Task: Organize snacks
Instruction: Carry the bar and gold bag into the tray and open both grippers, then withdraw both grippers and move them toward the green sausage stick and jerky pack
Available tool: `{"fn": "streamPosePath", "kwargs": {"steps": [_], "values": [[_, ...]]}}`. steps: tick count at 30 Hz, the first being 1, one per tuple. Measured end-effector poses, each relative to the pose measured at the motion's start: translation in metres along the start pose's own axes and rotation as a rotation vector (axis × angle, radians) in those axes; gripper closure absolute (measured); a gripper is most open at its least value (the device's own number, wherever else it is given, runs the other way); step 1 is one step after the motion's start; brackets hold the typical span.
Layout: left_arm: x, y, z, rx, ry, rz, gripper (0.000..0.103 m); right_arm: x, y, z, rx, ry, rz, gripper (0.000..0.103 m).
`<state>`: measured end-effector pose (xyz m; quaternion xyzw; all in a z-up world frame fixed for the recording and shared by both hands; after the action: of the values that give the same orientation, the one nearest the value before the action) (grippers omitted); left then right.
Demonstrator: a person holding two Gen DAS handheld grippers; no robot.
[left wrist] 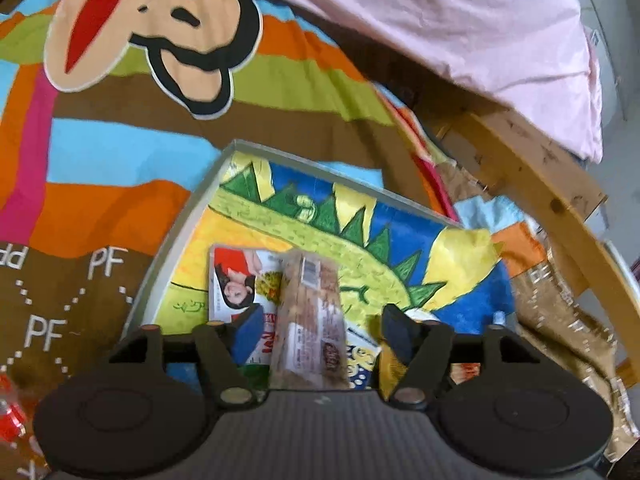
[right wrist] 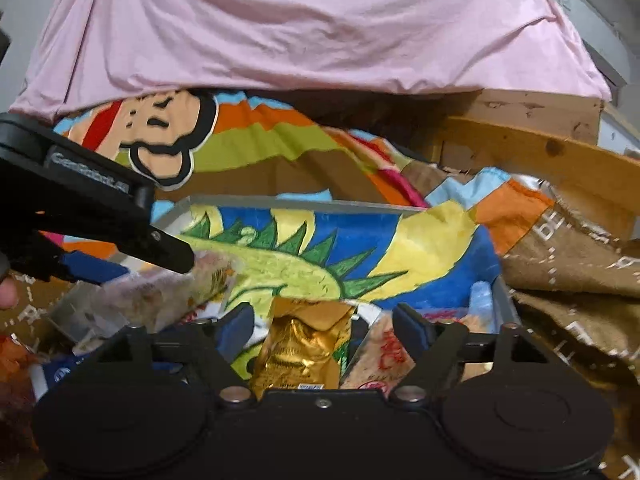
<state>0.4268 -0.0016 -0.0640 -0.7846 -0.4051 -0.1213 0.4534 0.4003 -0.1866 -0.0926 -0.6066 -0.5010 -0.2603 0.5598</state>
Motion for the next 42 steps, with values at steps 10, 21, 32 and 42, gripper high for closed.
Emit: {"fn": "streamPosePath", "kwargs": {"steps": [10, 21, 32, 42], "values": [[0.010, -0.094, -0.007, 0.004, 0.012, -0.154, 0.001, 0.045, -0.076, -0.024, -0.029, 0.084, -0.108, 0.002], [-0.018, -0.194, -0.009, 0.011, 0.091, -0.301, 0.001, 0.080, -0.179, -0.020, -0.005, 0.072, -0.232, 0.001], [-0.073, -0.267, 0.015, 0.049, 0.164, -0.351, 0.000, 0.053, -0.263, 0.003, -0.004, 0.046, -0.243, 0.001], [-0.120, -0.279, 0.039, 0.112, 0.249, -0.294, 0.000, 0.016, -0.303, 0.022, 0.060, 0.036, -0.188, 0.001]]}}
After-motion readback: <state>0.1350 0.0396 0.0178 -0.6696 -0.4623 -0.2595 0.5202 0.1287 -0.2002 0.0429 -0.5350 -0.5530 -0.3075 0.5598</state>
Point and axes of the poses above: each gripper's, at about its wrist camera, not at the fingertips, and y roughly the way its jaws point, z to its left, x to its top, the point moved 4 cm from there along y, roughly the way its jaws point, and after that the axes turned 12 degrees about -y, right-handed, at the moved point
